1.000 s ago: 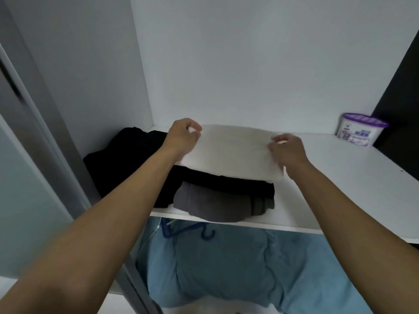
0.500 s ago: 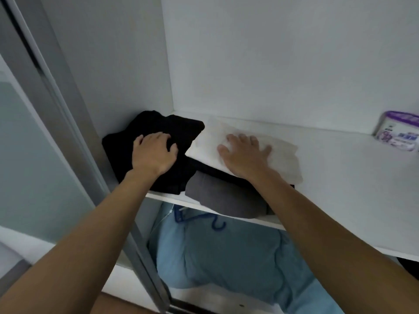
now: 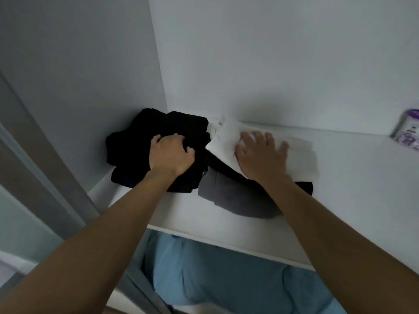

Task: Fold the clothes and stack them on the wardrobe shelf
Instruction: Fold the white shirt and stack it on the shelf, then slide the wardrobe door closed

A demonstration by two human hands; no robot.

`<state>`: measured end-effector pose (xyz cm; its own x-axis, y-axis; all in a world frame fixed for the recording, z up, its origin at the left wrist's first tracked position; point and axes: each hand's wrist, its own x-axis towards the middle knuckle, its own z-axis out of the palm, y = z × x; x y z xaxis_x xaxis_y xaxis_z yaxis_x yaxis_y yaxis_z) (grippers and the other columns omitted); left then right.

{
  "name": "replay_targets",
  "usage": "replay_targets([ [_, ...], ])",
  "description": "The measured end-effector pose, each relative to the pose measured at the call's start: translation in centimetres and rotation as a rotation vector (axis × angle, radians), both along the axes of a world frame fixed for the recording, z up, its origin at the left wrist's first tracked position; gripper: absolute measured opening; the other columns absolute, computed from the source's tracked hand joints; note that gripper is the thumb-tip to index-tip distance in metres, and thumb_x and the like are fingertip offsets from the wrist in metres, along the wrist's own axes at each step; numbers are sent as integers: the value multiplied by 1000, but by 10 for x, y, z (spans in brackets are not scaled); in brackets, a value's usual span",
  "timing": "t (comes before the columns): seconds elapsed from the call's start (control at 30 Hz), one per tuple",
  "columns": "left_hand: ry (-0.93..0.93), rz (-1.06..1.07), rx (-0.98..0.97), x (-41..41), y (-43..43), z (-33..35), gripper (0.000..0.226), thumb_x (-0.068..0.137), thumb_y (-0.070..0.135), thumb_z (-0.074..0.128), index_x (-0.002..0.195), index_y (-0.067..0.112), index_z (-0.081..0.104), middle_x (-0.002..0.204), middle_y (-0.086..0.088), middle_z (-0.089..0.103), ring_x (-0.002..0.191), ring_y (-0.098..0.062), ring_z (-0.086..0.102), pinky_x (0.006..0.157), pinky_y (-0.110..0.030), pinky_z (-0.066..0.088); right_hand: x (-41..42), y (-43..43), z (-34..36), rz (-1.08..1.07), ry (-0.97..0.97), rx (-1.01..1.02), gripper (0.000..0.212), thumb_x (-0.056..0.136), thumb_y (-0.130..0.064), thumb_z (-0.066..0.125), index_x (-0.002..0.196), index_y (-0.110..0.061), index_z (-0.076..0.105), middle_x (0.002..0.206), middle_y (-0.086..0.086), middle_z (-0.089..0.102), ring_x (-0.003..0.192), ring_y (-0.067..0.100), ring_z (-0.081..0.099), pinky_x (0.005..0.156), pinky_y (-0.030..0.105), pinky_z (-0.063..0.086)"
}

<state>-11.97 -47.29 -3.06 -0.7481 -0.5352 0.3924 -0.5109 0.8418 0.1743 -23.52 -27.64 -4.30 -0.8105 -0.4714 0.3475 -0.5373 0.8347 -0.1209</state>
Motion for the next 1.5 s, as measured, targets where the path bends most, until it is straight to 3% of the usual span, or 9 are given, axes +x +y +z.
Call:
replay_targets([
  [0.1,-24,-26,-3,-33,-12,1,41,90,38,44,117,18,67,114,-2,69,111,-21,62,118,-41,23,-37,-10,3,-6,-76,-10,49,100,-48,23,147,-36,34,157,0,32,147,29,23,112,68,13],
  [0.3,-90,-78,15,-86,-45,-2,50,92,39,43,138,23,57,149,0,52,136,-15,47,121,-40,16,-104,-44,2,-17,-64,13,46,102,-45,21,144,-34,35,156,1,32,146,29,23,112,66,15],
  [0.67,-92,-102,-1,-114,-66,-10,52,93,38,44,143,26,51,154,4,44,141,-12,39,120,-39,15,-135,-75,-6,35,169,-135,40,99,-39,34,126,-23,58,139,1,56,124,25,52,108,52,31],
  [0.83,-87,-145,41,-103,-64,-7,50,95,36,49,143,23,49,150,3,49,139,-15,42,118,-37,18,-98,-53,-22,46,180,10,45,102,-39,30,135,-19,53,143,9,53,127,30,51,107,52,31],
  [1.03,-36,-238,159,-57,-28,10,42,91,13,55,132,14,52,117,-6,66,114,-26,61,106,-37,39,-67,-16,13,214,-131,5,42,104,-38,28,136,-22,50,136,6,54,122,32,53,103,47,39],
  [1.13,-6,-300,328,-21,-4,14,52,91,13,57,142,16,45,135,-5,59,123,-25,56,108,-35,40,-45,2,27,219,-246,-109,40,105,-35,31,133,-17,54,135,11,55,122,33,52,103,49,41],
  [1.27,72,-406,481,48,23,10,51,94,14,61,143,21,45,145,4,47,130,-16,49,106,-27,39,-17,15,47,200,-330,-191,30,104,-30,34,103,-11,57,113,18,57,108,34,55,93,44,44],
  [1.4,184,-449,446,130,44,10,41,94,19,58,131,36,52,131,19,54,109,-1,57,95,-33,49,19,7,75,252,-378,-361,41,105,-28,40,135,-6,56,141,17,54,129,33,49,102,35,37],
  [1.5,272,-384,420,187,45,19,29,90,23,52,112,41,58,109,26,62,88,3,61,80,-34,54,60,-17,100,369,-368,-485,33,102,-25,44,125,-10,63,130,8,62,122,27,55,90,25,36],
])
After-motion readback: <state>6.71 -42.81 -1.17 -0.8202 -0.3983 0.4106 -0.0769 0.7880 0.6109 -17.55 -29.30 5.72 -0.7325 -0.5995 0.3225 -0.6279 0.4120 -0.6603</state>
